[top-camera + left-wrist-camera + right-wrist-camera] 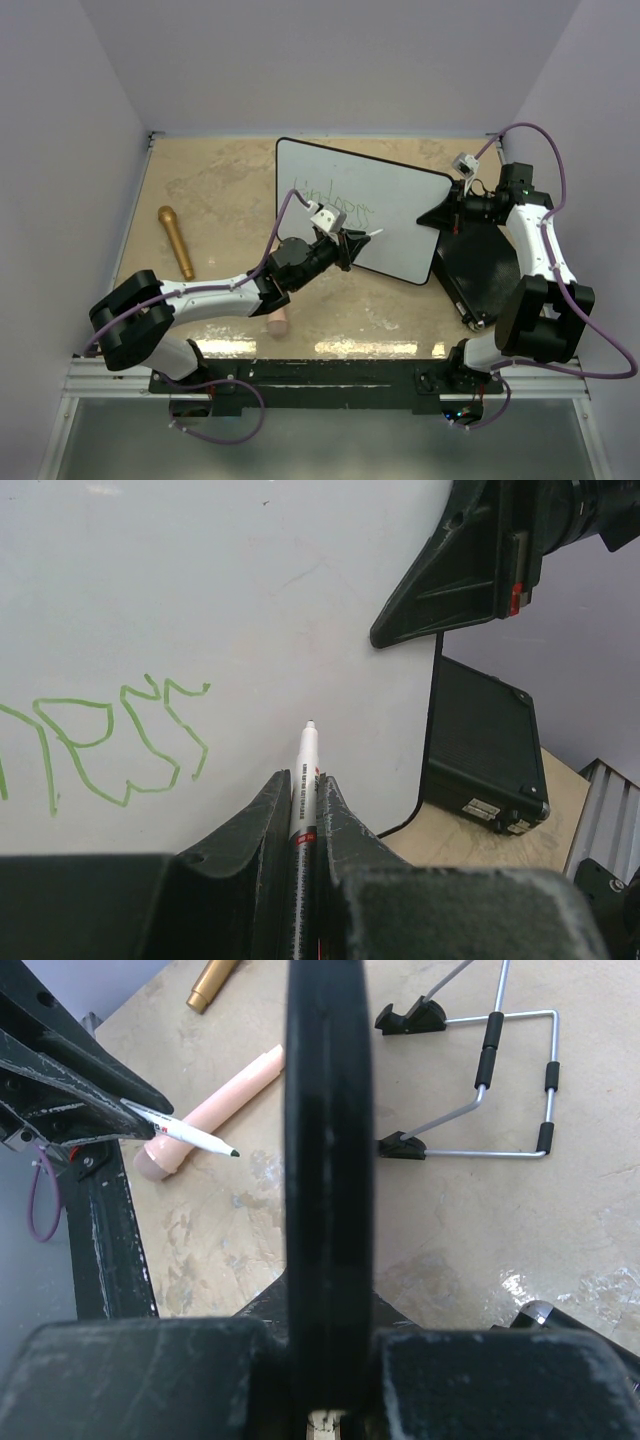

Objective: Write a sentence on the whiteboard
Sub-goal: Write on the whiteboard at the center of the board.

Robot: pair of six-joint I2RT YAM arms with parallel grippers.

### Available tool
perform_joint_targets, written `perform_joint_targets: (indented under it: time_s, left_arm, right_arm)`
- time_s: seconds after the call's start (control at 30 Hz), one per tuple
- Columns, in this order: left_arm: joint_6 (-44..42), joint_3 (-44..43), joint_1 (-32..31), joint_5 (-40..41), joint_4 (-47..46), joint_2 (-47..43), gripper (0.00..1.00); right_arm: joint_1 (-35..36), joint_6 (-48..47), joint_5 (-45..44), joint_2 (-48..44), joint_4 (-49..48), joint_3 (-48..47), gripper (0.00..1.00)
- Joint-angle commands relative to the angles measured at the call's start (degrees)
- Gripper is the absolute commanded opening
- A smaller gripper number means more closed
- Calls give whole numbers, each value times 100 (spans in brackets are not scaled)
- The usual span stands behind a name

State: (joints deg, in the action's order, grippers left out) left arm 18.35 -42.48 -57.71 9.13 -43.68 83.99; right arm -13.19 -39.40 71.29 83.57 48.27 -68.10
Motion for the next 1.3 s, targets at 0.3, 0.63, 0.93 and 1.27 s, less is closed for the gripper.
perform_joint_targets:
  time_s: [0.3,0.63,0.93,1.27]
  left_arm:
    - [-77,-287,278,-728,-221,117,0]
    - [-174,-753,322,-842,-88,592,0]
    - [-200,-990,331,-877,-35,839,0]
    - [-209,-1026,436,-807,-9,927,0]
  right_arm:
    - [-17,-130,-308,-236,-389,-28,0]
    - [-26,-130,-317,-218,-397,-28,0]
    - [-17,-130,-326,-201,-389,-37,0]
    - [-26,-138,-326,-201,-389,-37,0]
